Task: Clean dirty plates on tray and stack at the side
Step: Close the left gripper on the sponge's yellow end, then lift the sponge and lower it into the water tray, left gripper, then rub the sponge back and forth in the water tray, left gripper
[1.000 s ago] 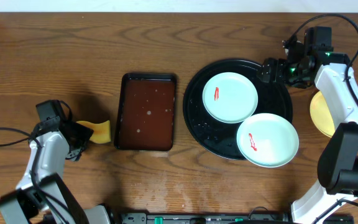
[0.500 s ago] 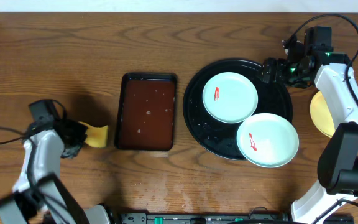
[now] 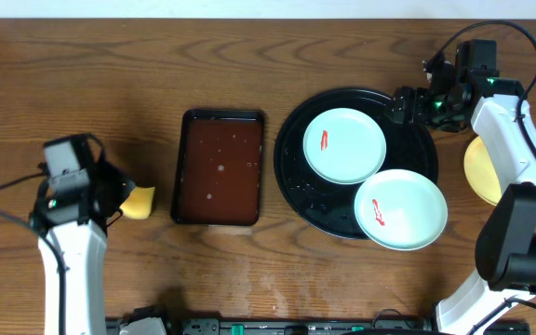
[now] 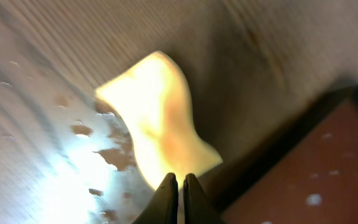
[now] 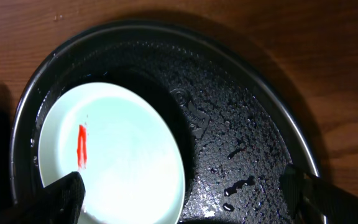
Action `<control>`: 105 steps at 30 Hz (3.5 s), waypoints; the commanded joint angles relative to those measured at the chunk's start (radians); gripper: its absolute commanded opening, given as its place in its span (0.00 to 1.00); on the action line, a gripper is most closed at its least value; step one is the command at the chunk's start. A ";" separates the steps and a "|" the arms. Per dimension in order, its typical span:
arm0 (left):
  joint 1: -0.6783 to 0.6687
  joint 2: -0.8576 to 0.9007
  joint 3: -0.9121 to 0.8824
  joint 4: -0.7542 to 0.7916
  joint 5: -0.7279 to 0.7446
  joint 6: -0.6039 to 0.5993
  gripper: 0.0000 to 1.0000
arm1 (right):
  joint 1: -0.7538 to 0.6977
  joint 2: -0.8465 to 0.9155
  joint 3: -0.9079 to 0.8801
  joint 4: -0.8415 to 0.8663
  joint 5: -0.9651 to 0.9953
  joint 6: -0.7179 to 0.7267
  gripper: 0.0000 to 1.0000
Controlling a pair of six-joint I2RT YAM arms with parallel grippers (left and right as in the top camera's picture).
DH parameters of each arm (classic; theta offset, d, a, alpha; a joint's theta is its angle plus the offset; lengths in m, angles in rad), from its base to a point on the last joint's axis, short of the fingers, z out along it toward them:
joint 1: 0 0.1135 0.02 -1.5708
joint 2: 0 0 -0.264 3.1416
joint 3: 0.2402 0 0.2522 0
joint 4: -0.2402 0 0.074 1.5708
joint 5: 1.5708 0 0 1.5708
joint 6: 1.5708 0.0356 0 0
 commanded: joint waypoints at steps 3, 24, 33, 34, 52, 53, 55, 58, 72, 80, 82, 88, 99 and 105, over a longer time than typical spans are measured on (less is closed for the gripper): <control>-0.133 0.135 0.112 -0.060 -0.307 0.046 0.07 | 0.004 -0.021 0.018 0.000 -0.003 -0.002 0.99; 0.058 0.470 0.046 0.045 0.040 -0.079 0.80 | 0.004 -0.021 0.018 0.000 -0.003 -0.002 0.99; 0.058 0.577 0.043 0.065 0.042 -0.037 0.49 | 0.004 -0.021 0.018 0.000 -0.003 -0.002 0.99; 0.059 0.576 0.045 0.064 0.042 -0.021 0.40 | 0.004 -0.021 0.018 0.000 -0.003 -0.002 0.99; -0.202 0.190 0.211 -0.084 0.028 0.046 0.07 | 0.004 -0.021 0.018 0.000 -0.003 -0.002 0.99; -0.236 0.194 0.210 -0.076 0.028 0.046 0.07 | 0.004 -0.021 0.018 0.000 -0.003 -0.002 0.99; -0.304 0.214 0.200 -0.047 0.028 0.046 0.07 | 0.004 -0.021 0.018 0.000 -0.003 -0.002 0.99; -0.368 0.259 0.198 -0.028 0.028 0.061 0.08 | 0.003 -0.021 0.018 0.000 -0.003 -0.002 0.99; -0.498 0.433 0.198 0.086 0.232 0.238 0.09 | 0.004 -0.021 0.018 0.000 -0.003 -0.002 0.99; -0.498 0.468 0.198 0.157 0.457 0.235 0.13 | 0.004 -0.021 0.018 0.000 -0.003 -0.002 0.99; -0.497 0.509 0.197 0.182 0.467 0.236 0.17 | 0.004 -0.021 0.018 0.000 -0.003 -0.002 0.99; -0.496 0.536 0.197 0.203 0.526 0.241 0.50 | 0.004 -0.021 0.018 0.000 -0.003 -0.002 0.99; -0.475 0.474 0.204 0.199 0.451 0.254 0.64 | 0.004 -0.021 0.018 0.000 -0.003 -0.002 0.99; -0.542 0.473 0.190 0.188 0.351 0.255 0.58 | 0.004 -0.021 0.018 0.000 -0.003 -0.002 0.99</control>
